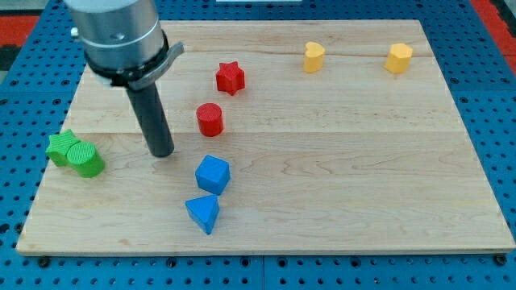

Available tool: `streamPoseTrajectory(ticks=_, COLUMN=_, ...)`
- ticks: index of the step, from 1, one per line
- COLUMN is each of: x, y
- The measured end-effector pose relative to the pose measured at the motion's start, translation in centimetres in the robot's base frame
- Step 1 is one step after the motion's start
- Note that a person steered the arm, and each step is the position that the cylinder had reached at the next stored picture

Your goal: Push green circle to top center

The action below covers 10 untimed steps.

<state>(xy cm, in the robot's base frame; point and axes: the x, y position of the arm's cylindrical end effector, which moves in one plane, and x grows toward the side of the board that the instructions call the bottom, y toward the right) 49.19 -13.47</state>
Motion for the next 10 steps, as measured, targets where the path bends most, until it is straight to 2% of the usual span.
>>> streamPoseTrajectory(ticks=1, x=3.4, y=-1.6)
streamPoseTrajectory(ticks=2, x=3.4, y=-8.5)
streamPoseTrajectory(ticks=3, x=3.4, y=-11.1)
streamPoseTrajectory(ticks=4, x=0.9, y=-12.2)
streamPoseTrajectory(ticks=6, x=0.2, y=-11.9)
streamPoseTrajectory(ticks=7, x=-0.5, y=-13.6)
streamPoseTrajectory(ticks=10, x=-9.2, y=-11.0)
